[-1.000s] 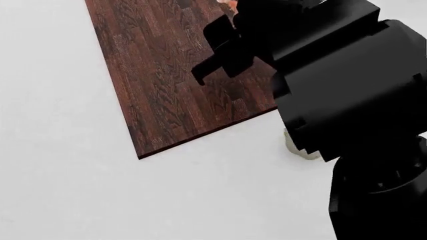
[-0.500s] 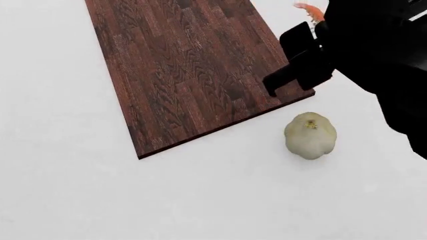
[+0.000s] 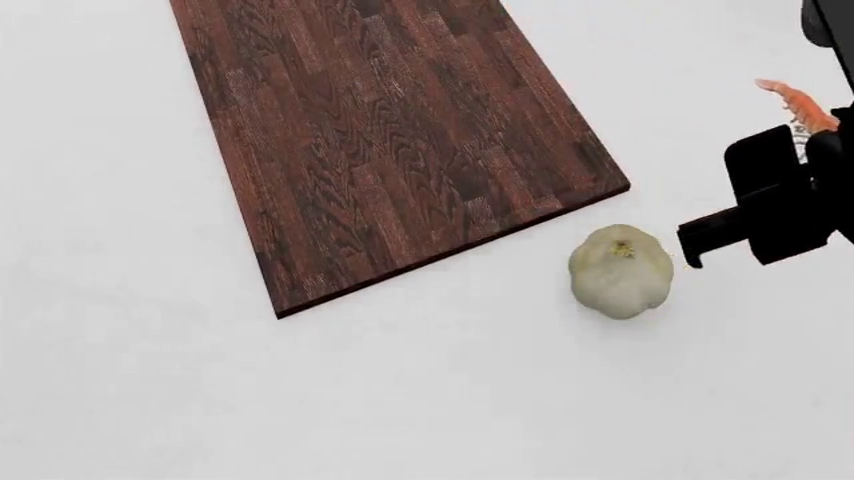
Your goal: Clear the non-vegetable object off the cutting board and place the vegetables onto it.
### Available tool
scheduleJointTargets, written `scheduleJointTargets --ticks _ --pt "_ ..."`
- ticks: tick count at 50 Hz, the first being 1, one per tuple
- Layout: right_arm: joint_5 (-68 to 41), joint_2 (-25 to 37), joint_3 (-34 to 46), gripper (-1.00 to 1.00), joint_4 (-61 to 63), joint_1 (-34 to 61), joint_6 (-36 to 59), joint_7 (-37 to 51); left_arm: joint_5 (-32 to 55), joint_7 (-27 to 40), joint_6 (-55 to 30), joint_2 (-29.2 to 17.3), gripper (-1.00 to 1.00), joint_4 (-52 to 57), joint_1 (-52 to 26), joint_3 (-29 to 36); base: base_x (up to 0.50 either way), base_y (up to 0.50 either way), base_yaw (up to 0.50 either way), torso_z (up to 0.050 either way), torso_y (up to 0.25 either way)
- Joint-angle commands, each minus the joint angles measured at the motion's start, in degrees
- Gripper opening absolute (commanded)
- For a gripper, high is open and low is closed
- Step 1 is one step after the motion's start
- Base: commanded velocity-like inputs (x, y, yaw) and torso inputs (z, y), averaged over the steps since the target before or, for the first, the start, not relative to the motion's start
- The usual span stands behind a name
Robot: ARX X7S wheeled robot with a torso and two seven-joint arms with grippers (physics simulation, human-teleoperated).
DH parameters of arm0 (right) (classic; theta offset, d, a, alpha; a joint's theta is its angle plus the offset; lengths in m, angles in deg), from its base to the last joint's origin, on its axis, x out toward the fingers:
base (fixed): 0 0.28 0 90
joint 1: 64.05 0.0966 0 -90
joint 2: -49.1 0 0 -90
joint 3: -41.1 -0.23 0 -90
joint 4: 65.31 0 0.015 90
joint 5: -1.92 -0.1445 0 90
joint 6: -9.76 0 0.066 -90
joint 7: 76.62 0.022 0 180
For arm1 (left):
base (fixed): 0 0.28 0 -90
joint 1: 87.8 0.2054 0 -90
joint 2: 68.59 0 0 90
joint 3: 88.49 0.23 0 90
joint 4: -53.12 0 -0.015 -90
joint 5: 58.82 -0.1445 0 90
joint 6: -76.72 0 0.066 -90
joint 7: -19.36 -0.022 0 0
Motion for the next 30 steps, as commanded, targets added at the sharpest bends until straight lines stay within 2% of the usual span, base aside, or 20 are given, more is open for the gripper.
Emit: scheduleJointTargets --ticks 1,17,18,30 --pt "-5.98 6.39 -2.0 -1.0 1.33 -5.74 -2.89 5.08 0.07 0.18 0.03 -0.18 1.0 0.37 -0.21 0.03 0.0 0.0 0.0 0.0 0.0" --pt "-7.39 11.37 -4.08 -1.0 2.08 -15.05 -8.27 6.48 0.14 0.08 0.24 -0.25 1.0 -0.43 -0.93 0.26 0.0 0.0 0.0 0.0 0.0" --pt "-7.68 11.46 -4.06 1.0 2.12 -14.89 -8.0 6.64 0.24 0.13 0.01 -0.25 1.0 -0.33 -1.09 0.19 0.0 0.0 0.0 0.0 0.0" --pt "-9.74 11.09 -3.71 1.0 2.33 -11.37 -5.9 8.55 0.49 0.25 0.34 -0.49 1.0 -0.11 -0.3 -0.14 0.0 0.0 0.0 0.0 0.0"
